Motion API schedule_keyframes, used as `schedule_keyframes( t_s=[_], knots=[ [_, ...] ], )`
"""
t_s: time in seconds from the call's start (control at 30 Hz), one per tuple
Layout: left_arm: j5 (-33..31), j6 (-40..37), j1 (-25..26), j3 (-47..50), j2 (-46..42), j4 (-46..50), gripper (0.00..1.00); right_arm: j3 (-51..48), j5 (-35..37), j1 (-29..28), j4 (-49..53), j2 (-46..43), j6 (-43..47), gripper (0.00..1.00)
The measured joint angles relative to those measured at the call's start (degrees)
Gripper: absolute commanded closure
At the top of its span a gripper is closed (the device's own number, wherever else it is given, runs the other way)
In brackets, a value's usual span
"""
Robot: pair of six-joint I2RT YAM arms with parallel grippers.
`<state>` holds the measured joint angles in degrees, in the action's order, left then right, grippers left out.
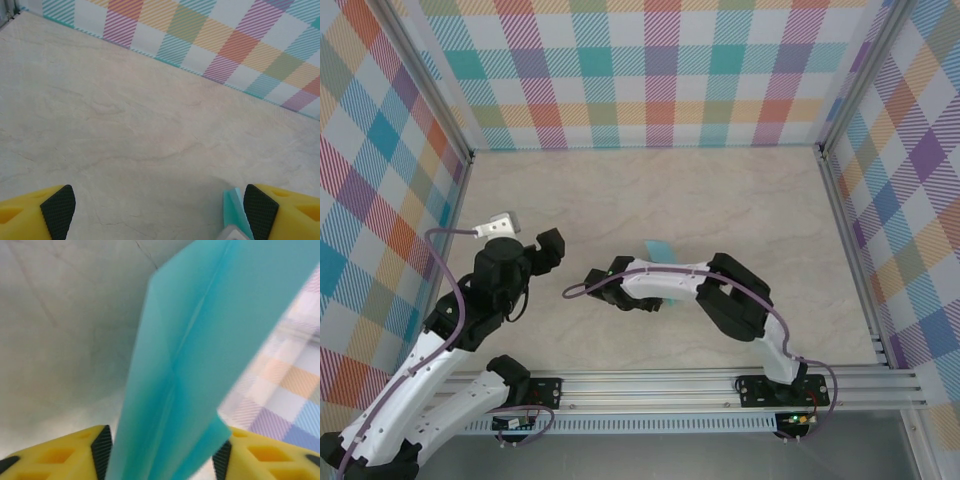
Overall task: Fold a paper plane with a square sheet of paper (fold left side to right side)
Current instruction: Turn over the paper at the center of the table, then fold the wing for the fifth time at the center of the table.
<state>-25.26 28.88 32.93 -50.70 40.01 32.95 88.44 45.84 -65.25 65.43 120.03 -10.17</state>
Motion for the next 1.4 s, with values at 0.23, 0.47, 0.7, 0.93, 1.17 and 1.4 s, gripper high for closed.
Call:
schedule_keyframes(
  t_s=[0.23,0.47,0.7,0.93,1.17,1.4],
  knots=[
    [6.4,1.8,-0.1,1.5,4.4,-3.8,0.09,-9.0,-9.6,0.2,-5.8,-21.6,-1.6,0.08],
    [18.7,5.8,-0.2,3.6,16.7,-13.9,0.1,-21.6,-21.3,8.4,-15.0,-42.1,-3.6,0.0],
    [34.6,9.5,0.0,5.0,36.0,-28.0,0.14,-39.6,-41.2,27.5,-29.2,-62.5,-9.7,0.0],
    [43.0,12.1,1.8,3.3,51.6,-39.2,0.18,-50.0,-60.4,40.9,-39.1,-68.4,-16.4,0.0],
    [48.1,13.9,2.2,-0.9,62.0,-47.0,0.32,-52.9,-69.1,44.5,-43.0,-68.3,-19.0,0.0],
    [51.9,15.0,2.3,-4.4,68.6,-51.7,0.69,-53.7,-73.4,46.3,-45.4,-68.0,-19.3,0.0]
  ],
)
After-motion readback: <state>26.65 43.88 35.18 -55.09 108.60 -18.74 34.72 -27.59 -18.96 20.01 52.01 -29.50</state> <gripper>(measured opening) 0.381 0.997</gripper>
